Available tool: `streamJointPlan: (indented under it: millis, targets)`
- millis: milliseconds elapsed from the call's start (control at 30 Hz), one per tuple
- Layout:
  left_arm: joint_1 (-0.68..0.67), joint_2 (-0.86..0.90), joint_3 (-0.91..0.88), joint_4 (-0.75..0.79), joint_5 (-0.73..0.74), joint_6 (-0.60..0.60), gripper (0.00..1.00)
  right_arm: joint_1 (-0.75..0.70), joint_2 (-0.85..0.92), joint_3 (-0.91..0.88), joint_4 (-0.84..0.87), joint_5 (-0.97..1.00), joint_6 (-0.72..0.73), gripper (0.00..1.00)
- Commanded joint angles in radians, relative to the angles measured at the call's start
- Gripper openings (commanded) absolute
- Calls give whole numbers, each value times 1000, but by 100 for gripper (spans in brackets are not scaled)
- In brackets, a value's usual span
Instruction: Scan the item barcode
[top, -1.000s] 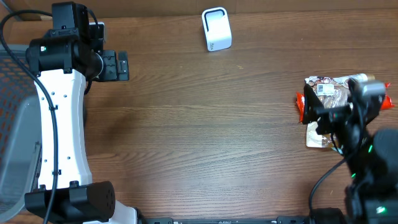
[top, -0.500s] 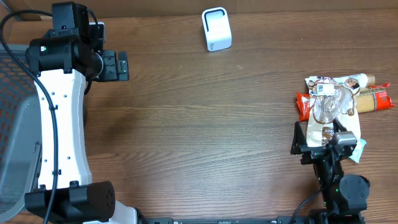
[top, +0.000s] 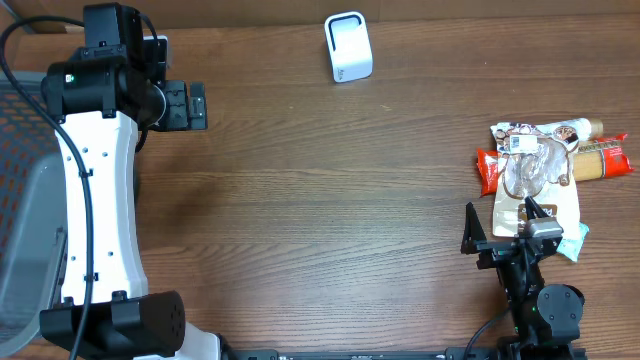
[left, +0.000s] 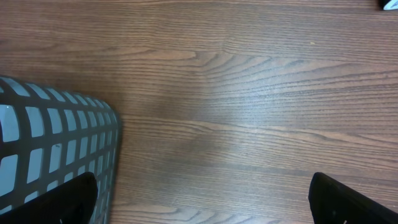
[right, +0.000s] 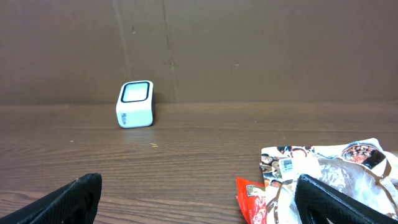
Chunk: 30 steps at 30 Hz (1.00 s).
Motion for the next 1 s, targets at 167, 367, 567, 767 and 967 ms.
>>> streamJointPlan:
  millis: [167, 367, 567, 767, 967]
  targets:
    - [2, 6, 18, 4, -2, 19, 100, 5, -12, -10, 7, -5, 2, 100]
    - [2, 5, 18, 4, -2, 19, 99, 5, -12, -10, 7, -5, 2, 100]
    - [2, 5, 18, 4, -2, 19, 100, 5, -12, -10, 7, -5, 2, 100]
    - [1, 5, 18, 4, -2, 19, 100, 5, -12, -10, 7, -5, 2, 100]
    - [-14, -75, -31, 5, -2, 19, 100, 5, -12, -10, 7, -5, 2, 100]
